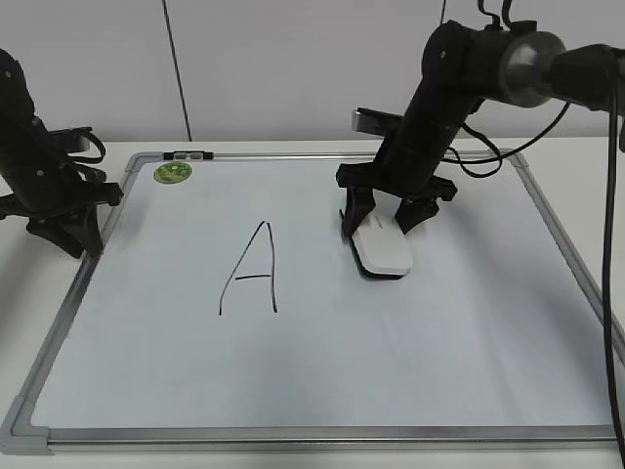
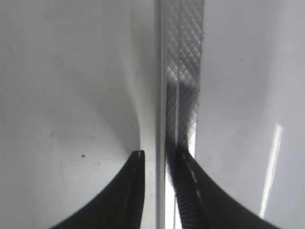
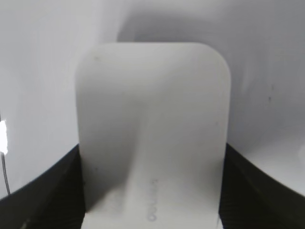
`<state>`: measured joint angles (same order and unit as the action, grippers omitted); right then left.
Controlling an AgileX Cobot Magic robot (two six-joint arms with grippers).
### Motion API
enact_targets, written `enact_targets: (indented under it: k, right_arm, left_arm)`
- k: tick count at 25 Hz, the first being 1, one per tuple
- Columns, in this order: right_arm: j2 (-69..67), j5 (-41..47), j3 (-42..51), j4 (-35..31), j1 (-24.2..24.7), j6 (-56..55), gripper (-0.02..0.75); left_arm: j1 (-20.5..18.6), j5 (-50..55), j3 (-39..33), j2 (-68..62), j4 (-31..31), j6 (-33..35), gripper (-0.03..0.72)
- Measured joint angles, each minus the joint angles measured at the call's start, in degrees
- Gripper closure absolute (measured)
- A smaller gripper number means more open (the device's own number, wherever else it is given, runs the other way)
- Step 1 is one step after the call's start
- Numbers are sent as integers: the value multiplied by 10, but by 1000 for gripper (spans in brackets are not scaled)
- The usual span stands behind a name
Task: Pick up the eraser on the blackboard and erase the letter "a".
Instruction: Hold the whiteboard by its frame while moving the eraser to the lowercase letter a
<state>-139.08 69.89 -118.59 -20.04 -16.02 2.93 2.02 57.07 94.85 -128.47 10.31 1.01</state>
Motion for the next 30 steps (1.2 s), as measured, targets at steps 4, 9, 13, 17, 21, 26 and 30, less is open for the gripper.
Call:
enact_targets:
  k: [4, 9, 13, 17, 21, 26, 30]
  right_arm:
    - [0, 0, 0, 19, -1, -8, 206]
    - [0, -1, 0, 22, 4, -10, 206]
    - [0, -1, 0, 11, 10, -11, 206]
    - [0, -1, 0, 7, 21, -13, 206]
    - [4, -1, 2, 22, 35, -14, 206]
    - [7, -1, 2, 47, 46, -18, 206]
    - [8, -1, 3, 50, 48, -21, 206]
  left_arm:
    - [0, 0, 0, 0, 0, 0, 512]
    - [0, 0, 0, 0, 0, 0, 512]
    - [0, 0, 0, 0, 0, 0, 512]
    - [0, 0, 0, 0, 0, 0, 512]
    - [0, 0, 0, 0, 0, 0, 512]
    - [0, 0, 0, 0, 0, 0, 512]
    - [0, 0, 0, 0, 0, 0, 512]
